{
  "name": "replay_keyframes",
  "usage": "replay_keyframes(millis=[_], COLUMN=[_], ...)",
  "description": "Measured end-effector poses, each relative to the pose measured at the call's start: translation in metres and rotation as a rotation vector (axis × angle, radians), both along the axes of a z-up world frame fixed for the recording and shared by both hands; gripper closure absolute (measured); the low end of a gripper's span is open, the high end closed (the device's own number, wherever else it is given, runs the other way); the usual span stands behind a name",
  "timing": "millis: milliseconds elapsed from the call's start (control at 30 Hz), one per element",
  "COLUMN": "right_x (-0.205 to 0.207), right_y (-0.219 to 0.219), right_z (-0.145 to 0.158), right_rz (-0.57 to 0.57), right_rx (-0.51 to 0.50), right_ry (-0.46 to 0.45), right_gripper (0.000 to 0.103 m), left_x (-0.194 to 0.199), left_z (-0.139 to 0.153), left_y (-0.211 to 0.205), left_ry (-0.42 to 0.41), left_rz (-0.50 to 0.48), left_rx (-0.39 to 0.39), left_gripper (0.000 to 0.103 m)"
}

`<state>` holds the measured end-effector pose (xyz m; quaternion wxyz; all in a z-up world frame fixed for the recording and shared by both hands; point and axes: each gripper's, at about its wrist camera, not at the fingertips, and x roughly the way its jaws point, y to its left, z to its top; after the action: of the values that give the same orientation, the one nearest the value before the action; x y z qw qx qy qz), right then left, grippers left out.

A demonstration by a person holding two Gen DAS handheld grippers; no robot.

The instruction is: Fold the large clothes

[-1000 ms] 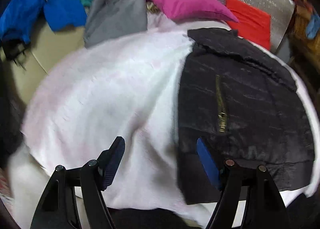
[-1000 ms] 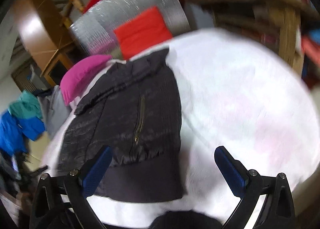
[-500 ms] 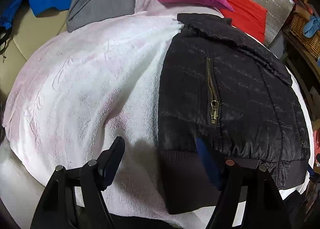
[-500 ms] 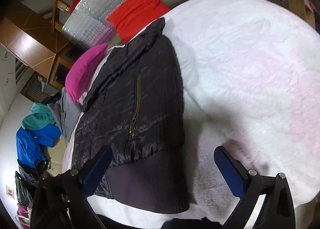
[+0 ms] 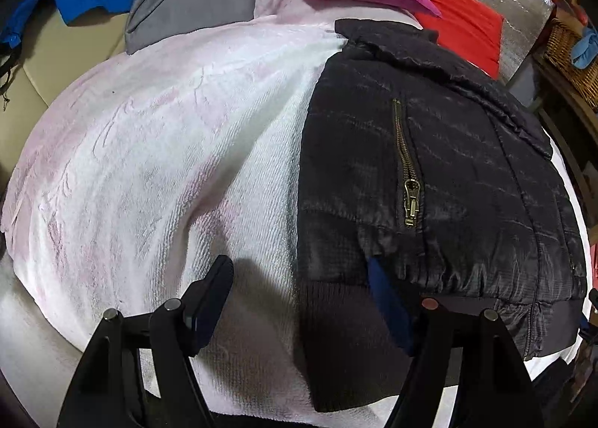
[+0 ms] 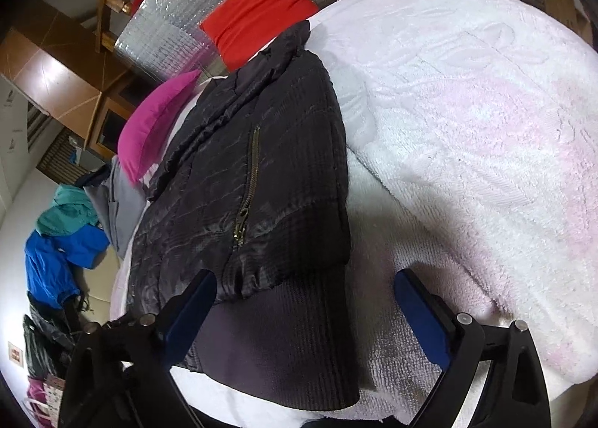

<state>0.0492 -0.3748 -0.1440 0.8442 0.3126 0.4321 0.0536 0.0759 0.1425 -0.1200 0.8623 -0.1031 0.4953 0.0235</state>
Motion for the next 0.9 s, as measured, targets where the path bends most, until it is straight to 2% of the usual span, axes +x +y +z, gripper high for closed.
replay_keyframes(millis=[233,467,800,900], right_x=[0.000,0.002,0.000,-0.002], right_y=[0.004,0.011,0.012,0.015], right_z=[0.000,-0.001,-0.002,-0.001], right_rz=[0.006,0.005,0.012,0.005], right_rx=[-0.040,-0.091,-0.108,-0.147], right_ry=[0.013,0.011,0.006,0.017], right_gripper=[0.007,0.006,0.007,0.015], left_x=[-0.002,-0.005,-0.008,-0.011], left_z=[-0.003,-0.002,-0.001,-0.001], left_y=[0.004,0.003,0.005,0.009], left_ry=[-0.006,-0.009,-0.013,-0.022], left_rz=[0.008,0.009,0.011,0.017], left_rx=[-0.032,-0.028,-0.041,-0.065], left_gripper=[0.028,0.028,0.028,0.028])
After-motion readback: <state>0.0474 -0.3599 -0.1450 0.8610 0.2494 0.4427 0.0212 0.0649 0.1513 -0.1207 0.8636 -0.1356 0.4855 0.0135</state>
